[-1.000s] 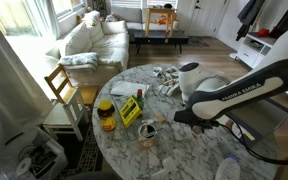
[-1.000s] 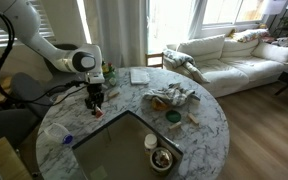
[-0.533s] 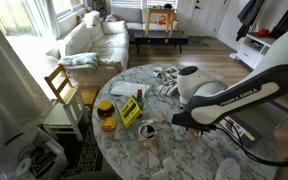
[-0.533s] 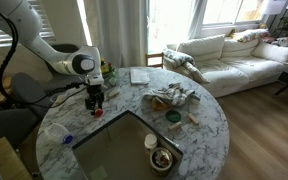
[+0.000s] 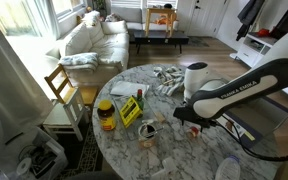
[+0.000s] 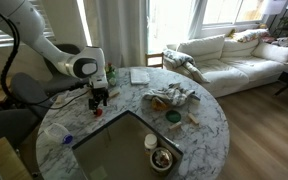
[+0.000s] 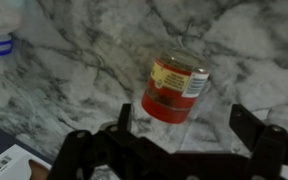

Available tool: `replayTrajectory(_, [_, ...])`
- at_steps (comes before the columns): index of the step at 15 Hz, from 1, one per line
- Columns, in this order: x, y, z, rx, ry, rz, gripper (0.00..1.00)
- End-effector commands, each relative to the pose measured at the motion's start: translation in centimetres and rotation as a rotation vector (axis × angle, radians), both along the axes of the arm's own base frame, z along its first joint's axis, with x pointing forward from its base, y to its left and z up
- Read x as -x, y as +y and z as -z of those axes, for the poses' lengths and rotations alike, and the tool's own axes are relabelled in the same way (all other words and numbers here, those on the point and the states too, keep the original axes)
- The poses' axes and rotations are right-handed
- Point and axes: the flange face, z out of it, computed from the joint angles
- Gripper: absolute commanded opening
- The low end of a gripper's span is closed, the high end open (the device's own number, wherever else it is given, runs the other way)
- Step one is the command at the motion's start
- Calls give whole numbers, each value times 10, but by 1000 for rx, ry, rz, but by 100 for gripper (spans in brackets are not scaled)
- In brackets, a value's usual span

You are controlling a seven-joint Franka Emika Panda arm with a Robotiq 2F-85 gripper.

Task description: Turn the clear small jar with the red lid the right way up on the table, pick up the wooden block and put it on the clear small jar with a red lid

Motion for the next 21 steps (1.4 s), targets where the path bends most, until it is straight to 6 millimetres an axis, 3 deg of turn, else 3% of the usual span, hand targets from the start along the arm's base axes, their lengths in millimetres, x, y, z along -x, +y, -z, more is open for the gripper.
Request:
replayTrajectory(1, [13, -35, -3, -160, -79, 50, 99])
replayTrajectory(5, [19, -66, 1, -361, -147, 82, 100])
replayTrajectory(9, [22, -82, 5, -544, -214, 98, 100])
replayTrajectory(19, [36, -100, 32, -613, -147, 136, 99])
replayTrajectory(21, [38, -101, 35, -627, -138, 146, 87])
